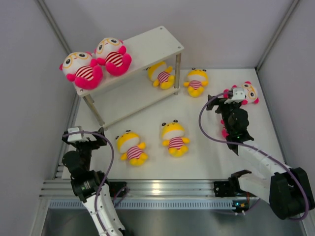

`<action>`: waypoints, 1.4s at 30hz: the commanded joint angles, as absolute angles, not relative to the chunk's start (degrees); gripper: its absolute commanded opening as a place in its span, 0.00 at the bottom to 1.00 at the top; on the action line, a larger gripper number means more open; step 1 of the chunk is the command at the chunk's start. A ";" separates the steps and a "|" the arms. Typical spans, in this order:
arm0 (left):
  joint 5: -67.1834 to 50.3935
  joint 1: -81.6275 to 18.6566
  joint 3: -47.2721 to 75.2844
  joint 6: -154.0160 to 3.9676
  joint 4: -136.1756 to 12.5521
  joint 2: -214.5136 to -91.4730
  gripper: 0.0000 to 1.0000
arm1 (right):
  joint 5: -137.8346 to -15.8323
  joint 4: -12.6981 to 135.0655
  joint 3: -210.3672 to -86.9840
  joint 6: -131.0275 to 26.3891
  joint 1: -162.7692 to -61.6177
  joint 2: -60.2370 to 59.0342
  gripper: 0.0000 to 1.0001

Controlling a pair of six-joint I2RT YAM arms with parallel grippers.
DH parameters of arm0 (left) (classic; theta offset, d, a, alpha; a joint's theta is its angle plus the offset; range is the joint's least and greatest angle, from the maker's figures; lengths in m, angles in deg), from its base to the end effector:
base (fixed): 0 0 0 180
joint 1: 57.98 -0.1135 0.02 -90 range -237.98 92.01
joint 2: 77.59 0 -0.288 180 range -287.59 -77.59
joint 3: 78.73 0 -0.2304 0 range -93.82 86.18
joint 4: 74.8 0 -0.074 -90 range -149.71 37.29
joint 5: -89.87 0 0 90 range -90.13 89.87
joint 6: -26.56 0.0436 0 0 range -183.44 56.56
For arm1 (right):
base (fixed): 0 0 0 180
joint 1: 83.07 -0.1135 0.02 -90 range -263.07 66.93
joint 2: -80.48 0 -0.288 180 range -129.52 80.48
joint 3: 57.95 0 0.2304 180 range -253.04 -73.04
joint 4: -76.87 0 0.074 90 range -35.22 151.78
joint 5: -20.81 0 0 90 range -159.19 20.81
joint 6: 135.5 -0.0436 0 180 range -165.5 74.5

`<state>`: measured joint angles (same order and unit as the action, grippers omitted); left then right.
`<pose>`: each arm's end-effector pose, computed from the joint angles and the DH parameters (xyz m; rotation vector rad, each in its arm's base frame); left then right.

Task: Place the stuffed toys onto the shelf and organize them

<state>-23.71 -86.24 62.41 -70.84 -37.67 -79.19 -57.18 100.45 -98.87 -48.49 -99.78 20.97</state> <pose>0.0342 -0.0014 0.2613 -0.1644 1.5602 -0.0366 0.2023 0.0512 0.2984 -0.0081 1.4868 0.1226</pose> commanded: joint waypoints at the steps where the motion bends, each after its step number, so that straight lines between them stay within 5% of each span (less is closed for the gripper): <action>1: -29.90 -86.72 60.60 -67.50 -39.32 -78.56 0.99 | -59.52 97.38 -104.76 -49.72 -100.47 19.05 0.99; 4: -35.98 -86.72 59.20 -58.02 -37.31 -78.64 0.99 | -58.04 96.94 -108.01 -53.67 -100.56 16.94 0.99; 9: -20.19 -86.73 55.86 -65.27 -36.41 -78.90 0.99 | -61.45 92.02 -115.39 -58.42 -98.72 12.55 1.00; 13: -22.20 -86.64 54.01 -62.13 -36.15 -79.34 0.99 | -57.69 77.28 -128.73 -62.71 -97.05 -0.42 0.99; 21: -5.69 -86.81 54.62 -66.52 -36.24 -78.55 0.99 | -63.99 60.21 -155.90 -68.35 -94.49 -25.58 0.81; 31: -7.69 -87.34 55.68 -65.11 -36.77 -78.55 0.99 | -67.70 63.71 -157.24 -76.70 -95.63 -38.86 0.75; 32: -7.69 -87.34 55.76 -65.11 -36.77 -78.55 0.99 | -67.79 63.97 -157.15 -76.97 -95.72 -39.31 0.72; 34: -7.69 -87.43 55.85 -65.11 -36.77 -78.64 0.99 | -68.31 64.68 -156.89 -76.88 -95.72 -39.93 0.44; 35: -7.87 -87.43 55.85 -65.03 -36.77 -78.64 0.99 | -68.40 65.11 -156.19 -76.62 -95.64 -39.67 0.28; 36: -7.96 -87.43 55.94 -65.03 -36.77 -78.55 0.99 | -68.40 66.08 -155.49 -76.27 -95.63 -39.15 0.01; 42: -8.13 -87.52 56.20 -64.85 -36.94 -78.64 0.99 | -66.20 65.30 -144.43 -70.47 -95.90 -24.75 0.00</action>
<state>-8.19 -86.96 55.65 -65.03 -35.22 -79.19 -67.28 66.12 -148.74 -74.21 -95.34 -34.59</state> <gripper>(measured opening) 0.990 0.063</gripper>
